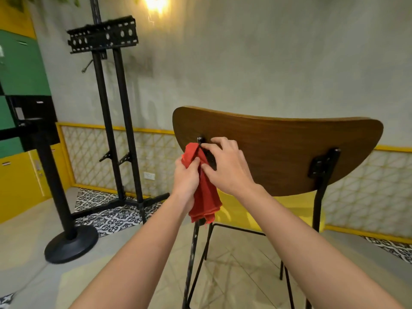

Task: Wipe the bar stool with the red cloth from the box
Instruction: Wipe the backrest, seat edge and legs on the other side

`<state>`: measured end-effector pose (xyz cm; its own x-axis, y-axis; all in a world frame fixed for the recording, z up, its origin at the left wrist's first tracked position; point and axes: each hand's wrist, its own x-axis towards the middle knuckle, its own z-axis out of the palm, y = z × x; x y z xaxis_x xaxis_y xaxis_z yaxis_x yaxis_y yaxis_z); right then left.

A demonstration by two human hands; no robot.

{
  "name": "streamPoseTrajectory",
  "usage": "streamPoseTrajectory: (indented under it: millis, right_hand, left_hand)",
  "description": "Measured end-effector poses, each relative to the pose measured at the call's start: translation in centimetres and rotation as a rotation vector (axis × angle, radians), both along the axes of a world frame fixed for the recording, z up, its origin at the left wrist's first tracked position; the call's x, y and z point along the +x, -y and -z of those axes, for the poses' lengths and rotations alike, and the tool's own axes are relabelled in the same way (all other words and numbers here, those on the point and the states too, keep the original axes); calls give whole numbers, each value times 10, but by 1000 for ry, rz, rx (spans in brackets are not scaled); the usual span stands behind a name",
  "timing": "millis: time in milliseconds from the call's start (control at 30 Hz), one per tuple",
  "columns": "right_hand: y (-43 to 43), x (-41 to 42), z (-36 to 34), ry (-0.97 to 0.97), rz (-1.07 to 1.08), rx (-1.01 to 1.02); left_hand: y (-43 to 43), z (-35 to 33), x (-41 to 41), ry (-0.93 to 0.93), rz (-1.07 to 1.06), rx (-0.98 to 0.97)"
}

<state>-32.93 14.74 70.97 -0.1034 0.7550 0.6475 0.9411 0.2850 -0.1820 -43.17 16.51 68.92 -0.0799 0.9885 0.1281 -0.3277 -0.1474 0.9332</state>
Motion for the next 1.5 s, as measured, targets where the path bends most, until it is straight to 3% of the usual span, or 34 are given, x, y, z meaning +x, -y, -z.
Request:
streamPoseTrajectory:
  millis: [233, 567, 767, 1000, 1200, 1500]
  right_hand:
    - [2, 18, -3, 216, 112, 208]
    - [-8, 25, 14, 568, 275, 222]
    - [-10, 28, 18, 654, 337, 236]
    - [-12, 30, 16, 672, 338, 215]
    - [-12, 35, 18, 679, 345, 254]
    - [-12, 34, 18, 690, 373, 257]
  left_hand:
    - [-34, -4, 3, -372, -307, 259]
    - [-36, 2, 0, -700, -334, 416]
    - [-38, -17, -2, -667, -452, 508]
    - [-39, -2, -5, -949, -371, 549]
    - [-34, -9, 3, -824, -475, 605]
    - [-37, -11, -2, -914, -447, 614]
